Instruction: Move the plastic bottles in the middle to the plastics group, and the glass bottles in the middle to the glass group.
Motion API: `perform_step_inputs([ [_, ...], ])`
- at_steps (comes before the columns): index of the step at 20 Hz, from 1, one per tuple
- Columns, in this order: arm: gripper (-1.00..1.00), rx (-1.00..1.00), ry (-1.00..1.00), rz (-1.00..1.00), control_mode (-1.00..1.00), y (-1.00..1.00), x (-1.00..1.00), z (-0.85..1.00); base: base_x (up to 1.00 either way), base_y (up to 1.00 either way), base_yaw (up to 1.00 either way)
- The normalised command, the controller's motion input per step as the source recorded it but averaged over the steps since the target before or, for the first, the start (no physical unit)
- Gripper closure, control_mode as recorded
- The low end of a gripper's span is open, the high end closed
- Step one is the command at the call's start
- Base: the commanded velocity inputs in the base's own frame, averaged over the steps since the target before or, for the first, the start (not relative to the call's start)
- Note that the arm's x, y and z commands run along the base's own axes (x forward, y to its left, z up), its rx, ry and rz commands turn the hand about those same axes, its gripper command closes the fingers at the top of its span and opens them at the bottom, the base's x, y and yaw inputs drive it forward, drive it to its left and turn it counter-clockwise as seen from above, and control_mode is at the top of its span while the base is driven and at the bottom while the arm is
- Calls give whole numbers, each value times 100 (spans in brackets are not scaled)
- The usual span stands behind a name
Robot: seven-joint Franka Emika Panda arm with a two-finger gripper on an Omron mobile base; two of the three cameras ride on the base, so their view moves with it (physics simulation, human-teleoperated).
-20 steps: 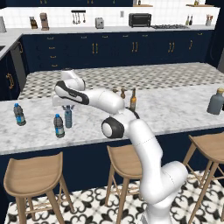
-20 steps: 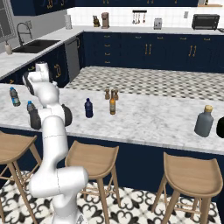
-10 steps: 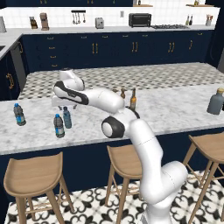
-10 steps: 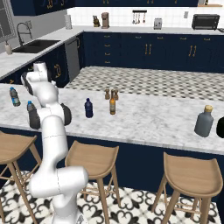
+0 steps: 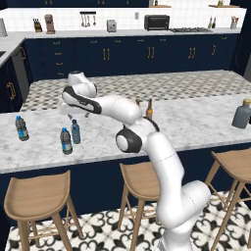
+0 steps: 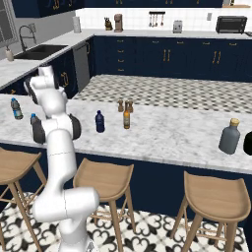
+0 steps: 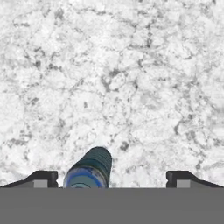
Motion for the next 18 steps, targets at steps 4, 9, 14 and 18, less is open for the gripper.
perform_step_inputs([
  [4,-100,0,-6,-4,-100,-60,-39,26,0,0,0],
  [9,-100,0,-16,-5,-100,-61,-78,12,0,0,0],
  [14,-100,0,-23,0,-100,-52,-95,0,0,0,0],
  [18,-100,3,-24,0,-100,-61,-88,-1,0,0,0],
])
